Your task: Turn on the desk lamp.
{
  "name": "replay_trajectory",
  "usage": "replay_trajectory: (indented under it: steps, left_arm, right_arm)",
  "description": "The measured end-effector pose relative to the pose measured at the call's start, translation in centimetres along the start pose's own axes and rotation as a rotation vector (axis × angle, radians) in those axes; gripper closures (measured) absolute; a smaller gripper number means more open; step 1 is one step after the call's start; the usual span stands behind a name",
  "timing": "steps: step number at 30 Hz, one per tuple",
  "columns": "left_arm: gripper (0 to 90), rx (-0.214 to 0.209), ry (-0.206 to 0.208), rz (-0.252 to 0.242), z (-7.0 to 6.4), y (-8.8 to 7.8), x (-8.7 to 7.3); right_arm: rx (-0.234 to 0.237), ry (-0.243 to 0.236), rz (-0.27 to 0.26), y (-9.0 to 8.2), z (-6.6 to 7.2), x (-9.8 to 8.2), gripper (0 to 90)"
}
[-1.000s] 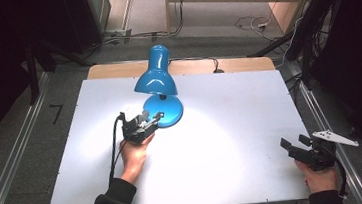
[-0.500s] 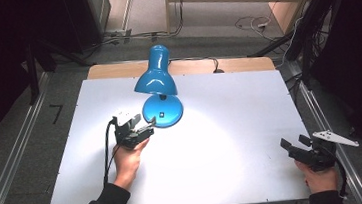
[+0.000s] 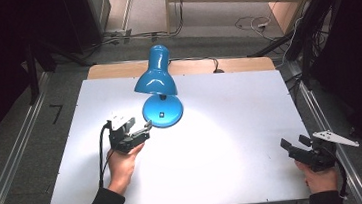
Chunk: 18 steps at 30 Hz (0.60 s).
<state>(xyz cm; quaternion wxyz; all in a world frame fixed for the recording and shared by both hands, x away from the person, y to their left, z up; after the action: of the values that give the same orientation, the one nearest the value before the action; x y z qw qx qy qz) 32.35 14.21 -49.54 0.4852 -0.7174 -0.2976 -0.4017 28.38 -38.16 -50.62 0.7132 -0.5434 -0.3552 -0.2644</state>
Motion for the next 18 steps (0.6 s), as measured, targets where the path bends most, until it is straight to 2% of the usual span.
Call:
replay_trajectory:
  steps: [5, 12, 18]
  left_arm:
    - [34.1, 0.009, -0.007, -0.001, 0.6, -0.7, -0.3]
    - [32.2, 0.031, 0.008, -0.001, 1.3, -2.0, -1.0]
    - [30.0, 0.054, 0.005, -0.001, 2.1, -3.4, -1.4]
  right_arm:
    - [-0.001, -0.001, 0.001, 0.0, 0.0, 0.0, 19.7]
    - [-0.002, 0.000, 0.001, -0.1, 0.0, 0.0, 19.7]
    - [-0.003, -0.003, 0.006, 0.0, 0.1, 0.0, 19.7]
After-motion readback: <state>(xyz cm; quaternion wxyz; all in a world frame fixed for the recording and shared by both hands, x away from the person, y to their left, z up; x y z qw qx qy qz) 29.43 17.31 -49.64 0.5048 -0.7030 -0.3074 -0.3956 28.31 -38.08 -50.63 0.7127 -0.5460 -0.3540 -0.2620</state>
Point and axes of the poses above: each handheld gripper's, and its own axes: y roughly forward along the jaws, x roughly out of its top, z roughly to its left, the point moved 3 cm from there along y, roughly forward along the jaws, and after that the axes turned 1 degree about -x, right-handed, at the moved point
